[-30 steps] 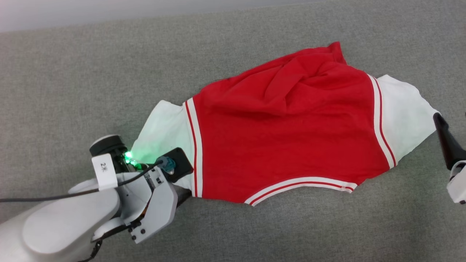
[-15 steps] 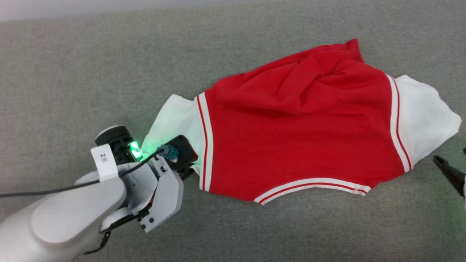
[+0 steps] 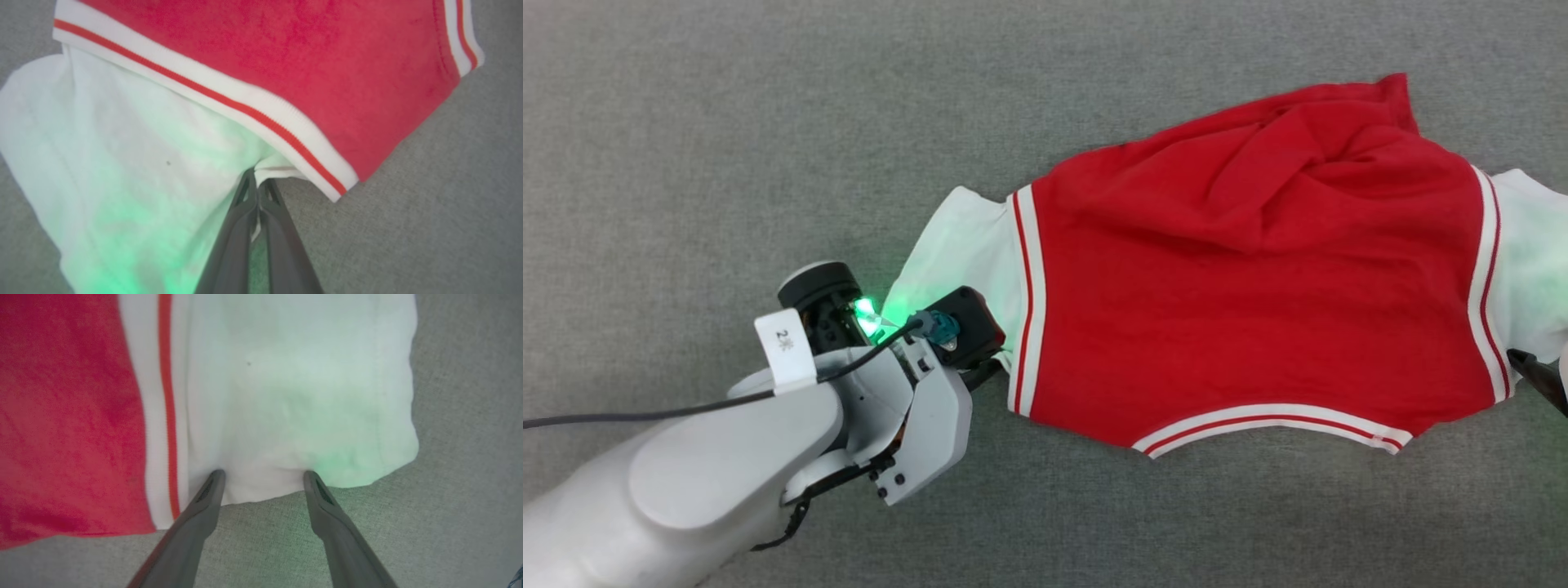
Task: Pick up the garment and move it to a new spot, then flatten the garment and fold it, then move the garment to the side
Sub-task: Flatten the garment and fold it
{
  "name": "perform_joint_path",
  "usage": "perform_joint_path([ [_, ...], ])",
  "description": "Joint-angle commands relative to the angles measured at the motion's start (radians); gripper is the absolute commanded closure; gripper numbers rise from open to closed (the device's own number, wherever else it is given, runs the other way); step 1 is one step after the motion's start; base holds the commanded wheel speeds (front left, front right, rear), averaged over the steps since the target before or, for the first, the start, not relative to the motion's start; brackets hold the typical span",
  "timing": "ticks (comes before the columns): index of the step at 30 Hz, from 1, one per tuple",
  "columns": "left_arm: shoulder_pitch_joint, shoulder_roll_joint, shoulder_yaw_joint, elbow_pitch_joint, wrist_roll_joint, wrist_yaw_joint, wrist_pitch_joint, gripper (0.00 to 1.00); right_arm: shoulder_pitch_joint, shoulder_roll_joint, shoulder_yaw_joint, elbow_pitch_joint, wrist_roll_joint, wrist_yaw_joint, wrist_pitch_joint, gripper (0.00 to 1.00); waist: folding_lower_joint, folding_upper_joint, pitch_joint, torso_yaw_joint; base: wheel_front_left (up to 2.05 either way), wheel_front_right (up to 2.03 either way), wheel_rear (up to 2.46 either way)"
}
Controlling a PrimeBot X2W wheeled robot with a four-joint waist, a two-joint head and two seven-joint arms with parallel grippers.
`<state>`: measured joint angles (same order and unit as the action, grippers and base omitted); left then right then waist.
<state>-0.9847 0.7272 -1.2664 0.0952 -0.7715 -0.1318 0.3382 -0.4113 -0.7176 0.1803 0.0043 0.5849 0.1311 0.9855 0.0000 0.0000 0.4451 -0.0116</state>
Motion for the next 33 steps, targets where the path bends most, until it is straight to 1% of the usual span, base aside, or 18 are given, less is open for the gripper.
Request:
perform_joint_path([
  [1, 0.025, -0.009, -0.027, 0.03, 0.005, 0.003, 0.013, 1.0, -0.002, 0.004, 0.017, 0.014, 0.0, -0.001, -0.004, 0.0, 0.0, 0.0, 0.007, 0.008, 0.0, 0.0, 0.0],
  [2, 0.024, -0.011, -0.027, 0.032, 0.003, 0.003, 0.011, 1.0, 0.002, 0.004, 0.028, 0.027, -0.001, -0.001, -0.007, 0.1, 0.0, 0.0, 0.008, 0.01, 0.0, 0.0, 0.0],
  [3, 0.023, -0.013, -0.027, 0.036, -0.002, 0.003, 0.008, 1.0, 0.004, 0.004, 0.043, 0.039, 0.0, -0.001, -0.009, 0.35, 0.0, 0.0, 0.009, 0.012, 0.0, 0.0, 0.0],
  [4, 0.021, -0.015, -0.027, 0.039, -0.008, 0.003, 0.004, 1.0, 0.004, 0.004, 0.052, 0.051, 0.001, -0.001, -0.017, 0.55, 0.0, 0.0, 0.01, 0.014, 0.0, 0.0, 0.0],
  [5, 0.018, -0.015, -0.027, 0.043, -0.01, 0.003, 0.0, 1.0, 0.003, 0.008, 0.059, 0.06, 0.003, -0.001, -0.028, 0.68, 0.0, 0.0, 0.011, 0.015, 0.0, 0.0, 0.0],
  [6, 0.016, -0.015, -0.027, 0.047, -0.017, 0.003, -0.006, 1.0, -0.001, 0.013, 0.06, 0.07, 0.006, -0.001, -0.042, 1.0, 0.0, 0.0, 0.011, 0.015, 0.0, 0.0, 0.0],
  [13, 0.004, -0.011, -0.018, 0.086, -0.113, 0.004, -0.099, 1.0, -0.01, 0.018, 0.049, 0.089, 0.009, -0.001, -0.133, 1.0, 0.0, 0.0, -0.027, 0.012, 0.0, 0.0, 0.0],
  [17, -0.002, 0.002, -0.014, 0.107, -0.209, 0.003, -0.201, 1.0, -0.017, 0.016, 0.017, 0.054, 0.025, -0.001, -0.173, 1.0, 0.0, 0.0, -0.077, 0.011, 0.0, 0.0, 0.0],
  [20, 0.002, 0.009, -0.006, 0.094, -0.307, 0.003, -0.279, 1.0, -0.009, 0.031, -0.034, 0.017, 0.06, -0.001, -0.192, 1.0, 0.0, 0.0, -0.114, 0.017, 0.0, 0.0, 0.0],
  [23, 0.005, 0.032, 0.021, 0.053, -0.416, 0.003, -0.337, 1.0, 0.003, 0.056, -0.107, -0.027, 0.1, -0.001, -0.187, 1.0, 0.0, 0.0, -0.143, 0.031, 0.0, 0.0, 0.0],
  [25, -0.007, 0.053, 0.035, 0.026, -0.462, 0.003, -0.359, 1.0, 0.008, 0.068, -0.155, -0.061, 0.123, -0.001, -0.179, 1.0, 0.0, 0.0, -0.155, 0.042, 0.0, 0.0, 0.0],
  [28, -0.027, 0.074, 0.066, 0.002, -0.522, 0.003, -0.387, 1.0, -0.019, 0.093, -0.212, -0.088, 0.127, -0.001, -0.176, 1.0, 0.0, 0.0, -0.163, 0.056, 0.0, 0.0, 0.0],
  [31, -0.045, 0.087, 0.104, 0.029, -0.568, 0.003, -0.412, 1.0, -0.083, 0.151, -0.258, -0.069, 0.105, -0.001, -0.203, 1.0, 0.0, 0.0, -0.162, 0.067, 0.0, 0.0, 0.0],
  [33, -0.059, 0.077, 0.127, 0.064, -0.606, 0.003, -0.412, 1.0, -0.135, 0.204, -0.278, -0.027, 0.08, -0.001, -0.223, 1.0, 0.0, 0.0, -0.158, 0.072, 0.0, 0.0, 0.0],
])
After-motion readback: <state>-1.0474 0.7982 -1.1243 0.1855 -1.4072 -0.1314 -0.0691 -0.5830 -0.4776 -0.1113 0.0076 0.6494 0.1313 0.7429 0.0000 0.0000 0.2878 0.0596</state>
